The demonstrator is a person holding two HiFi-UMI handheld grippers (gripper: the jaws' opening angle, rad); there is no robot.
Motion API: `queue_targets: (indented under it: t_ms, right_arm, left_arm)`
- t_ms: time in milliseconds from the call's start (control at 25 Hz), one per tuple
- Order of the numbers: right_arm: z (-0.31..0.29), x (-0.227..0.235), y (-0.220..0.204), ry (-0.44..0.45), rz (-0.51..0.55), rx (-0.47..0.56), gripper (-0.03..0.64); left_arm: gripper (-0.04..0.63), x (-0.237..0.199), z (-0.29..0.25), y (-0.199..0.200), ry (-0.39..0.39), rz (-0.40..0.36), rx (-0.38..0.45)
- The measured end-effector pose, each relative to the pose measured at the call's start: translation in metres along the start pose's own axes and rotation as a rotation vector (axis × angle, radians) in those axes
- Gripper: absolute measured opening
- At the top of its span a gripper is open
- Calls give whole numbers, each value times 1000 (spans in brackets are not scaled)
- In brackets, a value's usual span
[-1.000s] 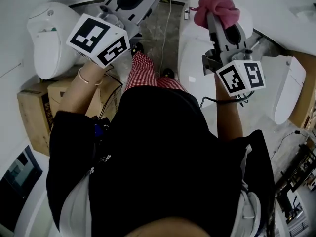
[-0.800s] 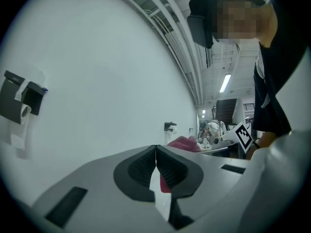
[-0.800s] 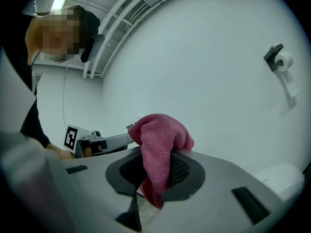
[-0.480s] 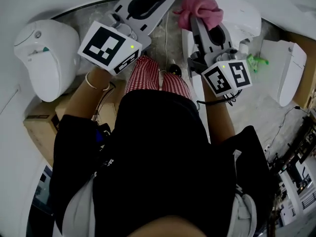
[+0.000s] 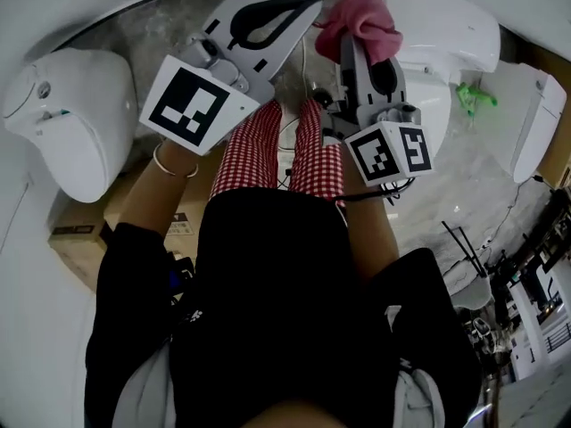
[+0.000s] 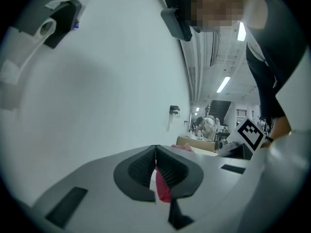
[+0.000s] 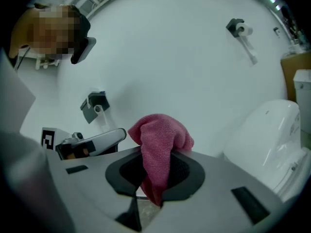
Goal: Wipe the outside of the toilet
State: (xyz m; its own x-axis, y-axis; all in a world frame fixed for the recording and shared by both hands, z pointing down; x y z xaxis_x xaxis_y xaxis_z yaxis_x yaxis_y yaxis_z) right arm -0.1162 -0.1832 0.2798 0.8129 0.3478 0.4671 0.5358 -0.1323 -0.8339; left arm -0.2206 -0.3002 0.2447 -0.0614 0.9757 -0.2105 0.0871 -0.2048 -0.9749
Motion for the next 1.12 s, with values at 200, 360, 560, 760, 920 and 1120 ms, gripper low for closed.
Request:
queue_targets:
  t_ms: [200,360,560,760,920,1120]
  right_arm:
    - [-29,42,-37,-117,-102,3,78]
    - [-59,69,-59,-181,-171,18,78]
    - [-88,97,-77,-259,-265,58,78]
    - [-106,121,-84,-321,-376,96,78]
    - [-119,135,-91,-368,-461,124,78]
    - [-125,150,-101,-459,-543,132,78]
  left_arm:
    - [11,-25,-20,-46,52,65,-42]
    - [9,-48,-23,-70,106,126,-20]
    - [9,-68,-30,-94,158,141,-24]
    - [9,-69,-33,-110,140,150,-63]
    - [9,-69,-29,-126,158,173,-87]
    - [9,-73,-22,-133,170,179,-90]
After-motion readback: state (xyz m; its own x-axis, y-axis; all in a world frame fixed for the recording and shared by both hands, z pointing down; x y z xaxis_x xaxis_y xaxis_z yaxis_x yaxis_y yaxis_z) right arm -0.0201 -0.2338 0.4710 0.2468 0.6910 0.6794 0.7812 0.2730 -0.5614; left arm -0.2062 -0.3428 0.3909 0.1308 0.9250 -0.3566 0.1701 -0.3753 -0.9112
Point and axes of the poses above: the fingertips, and each gripper's own axes: z backward along the fingers, x to its right, y out of its top, the point moved 7 cm from there along z, backward along the fingers, and after that the axes turned 8 degrees about -y, right-handed, at the moved point
